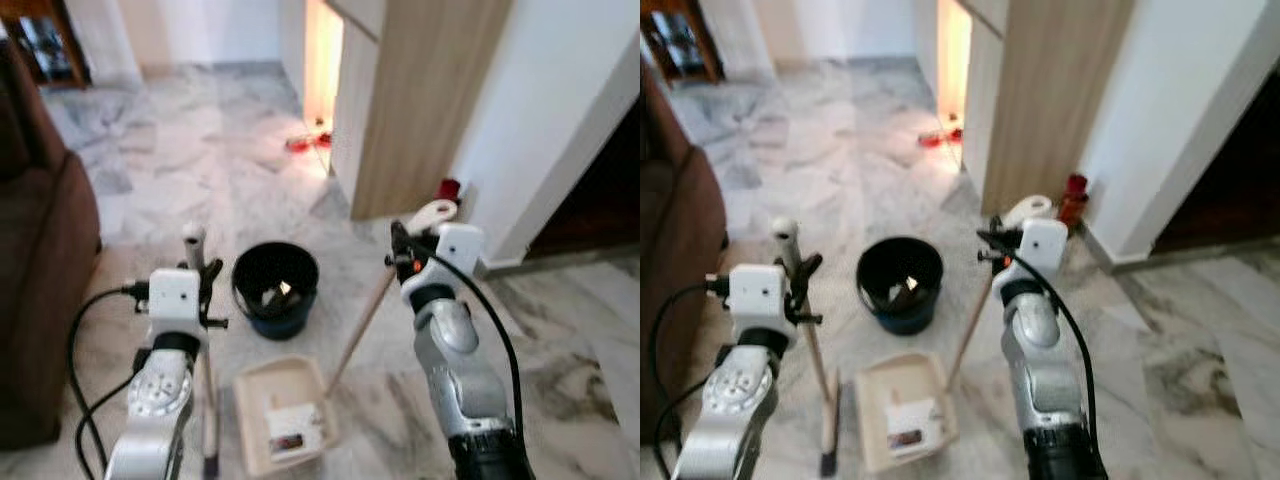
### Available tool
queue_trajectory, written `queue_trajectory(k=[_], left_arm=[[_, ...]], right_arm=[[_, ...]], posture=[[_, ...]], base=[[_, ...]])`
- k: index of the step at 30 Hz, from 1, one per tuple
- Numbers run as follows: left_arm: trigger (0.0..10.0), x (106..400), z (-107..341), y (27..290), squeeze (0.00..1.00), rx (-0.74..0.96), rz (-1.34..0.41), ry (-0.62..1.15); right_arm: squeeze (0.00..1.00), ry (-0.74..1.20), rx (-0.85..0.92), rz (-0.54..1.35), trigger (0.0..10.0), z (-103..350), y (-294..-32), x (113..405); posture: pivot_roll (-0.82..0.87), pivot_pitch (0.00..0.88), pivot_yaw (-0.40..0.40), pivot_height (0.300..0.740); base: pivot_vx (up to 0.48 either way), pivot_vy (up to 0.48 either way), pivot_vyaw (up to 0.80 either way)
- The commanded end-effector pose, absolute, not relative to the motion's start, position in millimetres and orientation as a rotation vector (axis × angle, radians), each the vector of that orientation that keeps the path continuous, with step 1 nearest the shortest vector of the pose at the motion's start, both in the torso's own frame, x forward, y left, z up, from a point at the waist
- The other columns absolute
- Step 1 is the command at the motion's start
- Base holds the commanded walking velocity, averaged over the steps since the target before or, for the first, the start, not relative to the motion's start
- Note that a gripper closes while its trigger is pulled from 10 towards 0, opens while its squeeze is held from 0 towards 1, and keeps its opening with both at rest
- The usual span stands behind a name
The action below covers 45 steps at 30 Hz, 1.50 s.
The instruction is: Sweep floor
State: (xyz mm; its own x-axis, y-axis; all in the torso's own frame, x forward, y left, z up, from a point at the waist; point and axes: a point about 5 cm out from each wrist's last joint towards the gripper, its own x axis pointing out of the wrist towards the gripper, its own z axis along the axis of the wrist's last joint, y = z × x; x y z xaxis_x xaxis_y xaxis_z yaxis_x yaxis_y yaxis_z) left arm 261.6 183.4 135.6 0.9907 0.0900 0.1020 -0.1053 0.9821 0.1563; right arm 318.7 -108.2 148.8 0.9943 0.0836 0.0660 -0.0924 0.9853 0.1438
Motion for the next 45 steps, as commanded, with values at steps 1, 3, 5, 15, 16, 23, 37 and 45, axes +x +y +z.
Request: queue_trajectory(k=[1, 3, 5, 15, 16, 23, 37, 45], left_arm=[[10.0, 260.1, 147.5, 175.3, 0.0, 0.176, 0.074, -0.155], [10.0, 256.3, 146.1, 178.0, 0.0, 0.194, 0.079, -0.15], [10.0, 254.2, 145.1, 179.4, 0.0, 0.208, 0.082, -0.147], [10.0, 243.1, 140.5, 181.0, 0.0, 0.292, 0.069, -0.135], [10.0, 243.1, 140.5, 181.0, 0.0, 0.292, 0.069, -0.135], [10.0, 246.5, 142.7, 176.2, 0.0, 0.277, 0.063, -0.16], [10.0, 247.8, 143.2, 174.5, 0.0, 0.285, 0.054, -0.155], [10.0, 247.1, 141.3, 173.4, 0.0, 0.288, 0.05, -0.146]], right_arm=[[0.0, -0.142, 0.18, 0.063, 10.0, 169.7, -112.9, 321.8], [0.0, -0.165, 0.185, 0.031, 10.0, 176.0, -116.7, 322.9], [0.0, -0.174, 0.187, 0.018, 10.0, 179.2, -118.5, 323.6], [0.0, -0.309, 0.231, -0.122, 10.0, 210.5, -133.9, 327.1], [0.0, -0.309, 0.231, -0.122, 10.0, 210.5, -133.9, 327.1], [0.0, -0.452, 0.305, -0.163, 10.0, 240.8, -138.9, 324.2], [0.0, -0.473, 0.328, -0.132, 10.0, 247.2, -132.8, 325.2], [0.0, -0.463, 0.333, -0.095, 10.0, 248.1, -127.5, 326.6]], posture=[[0.01, 0.04, -0.031, 0.74], [0.01, 0.041, -0.032, 0.74], [0.01, 0.042, -0.032, 0.74], [0.02, 0.044, -0.035, 0.74], [0.02, 0.044, -0.035, 0.74], [0.02, 0.043, -0.036, 0.74], [0.02, 0.043, -0.035, 0.74], [0.02, 0.042, -0.036, 0.74]], base=[[0.0, 0.0, 0.0], [0.0, 0.0, 0.0], [0.0, 0.0, 0.0], [0.0, 0.0, 0.0], [0.0, 0.0, 0.0], [0.0, 0.0, 0.0], [0.113, 0.0, 0.0], [0.413, 0.0, 0.0]])
